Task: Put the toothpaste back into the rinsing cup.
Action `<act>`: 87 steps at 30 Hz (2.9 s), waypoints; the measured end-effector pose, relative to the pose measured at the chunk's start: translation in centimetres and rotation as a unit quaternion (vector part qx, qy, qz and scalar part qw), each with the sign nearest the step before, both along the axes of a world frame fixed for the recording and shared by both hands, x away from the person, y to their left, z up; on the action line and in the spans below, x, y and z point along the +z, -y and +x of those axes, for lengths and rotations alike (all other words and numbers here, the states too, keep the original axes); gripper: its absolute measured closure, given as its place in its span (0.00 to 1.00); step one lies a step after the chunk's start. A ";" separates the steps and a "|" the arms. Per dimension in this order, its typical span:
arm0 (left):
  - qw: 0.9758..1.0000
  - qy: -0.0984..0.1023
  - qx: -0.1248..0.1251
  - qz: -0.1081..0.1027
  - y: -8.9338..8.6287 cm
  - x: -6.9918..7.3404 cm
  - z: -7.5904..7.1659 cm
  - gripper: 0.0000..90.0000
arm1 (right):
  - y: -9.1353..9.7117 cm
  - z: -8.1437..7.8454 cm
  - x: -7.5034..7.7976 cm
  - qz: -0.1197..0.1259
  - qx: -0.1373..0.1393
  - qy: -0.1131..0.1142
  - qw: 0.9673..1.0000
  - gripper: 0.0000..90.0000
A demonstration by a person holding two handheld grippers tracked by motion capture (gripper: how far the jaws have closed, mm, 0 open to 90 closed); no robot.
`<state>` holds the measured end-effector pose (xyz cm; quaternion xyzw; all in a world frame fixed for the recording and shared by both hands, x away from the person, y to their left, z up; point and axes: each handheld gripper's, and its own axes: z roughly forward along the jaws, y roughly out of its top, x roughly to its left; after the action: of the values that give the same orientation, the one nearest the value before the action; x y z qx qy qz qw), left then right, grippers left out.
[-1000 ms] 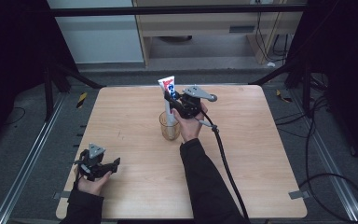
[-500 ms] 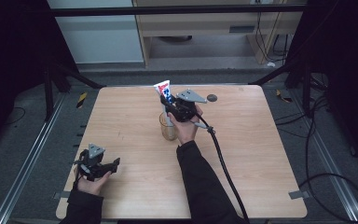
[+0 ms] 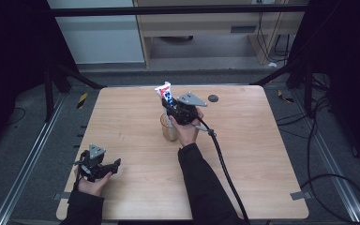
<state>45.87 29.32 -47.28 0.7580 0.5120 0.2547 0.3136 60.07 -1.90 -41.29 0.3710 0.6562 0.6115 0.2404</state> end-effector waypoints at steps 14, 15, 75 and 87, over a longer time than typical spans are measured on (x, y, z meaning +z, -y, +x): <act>1.000 0.000 0.000 0.001 0.0 0.0 0.0 0.30 | 0.2 -1.0 -0.9 -0.003 0.007 0.018 1.000 0.76; 1.000 -0.001 0.000 0.001 0.1 0.0 0.0 0.30 | 0.2 -1.2 -1.0 0.001 0.007 0.017 1.000 0.76; 1.000 -0.005 -0.009 0.002 0.4 -0.2 -0.1 0.30 | 4.7 -6.7 -0.9 -0.117 0.005 -0.053 0.992 0.36; 1.000 -0.006 -0.013 -0.004 0.3 -0.1 -0.1 0.30 | 10.2 -9.5 -0.9 -0.174 -0.005 -0.090 0.981 0.20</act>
<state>45.75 29.04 -47.40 0.7651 0.5048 0.2436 0.3168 50.60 -12.06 -42.19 0.3803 0.7699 0.4506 0.2443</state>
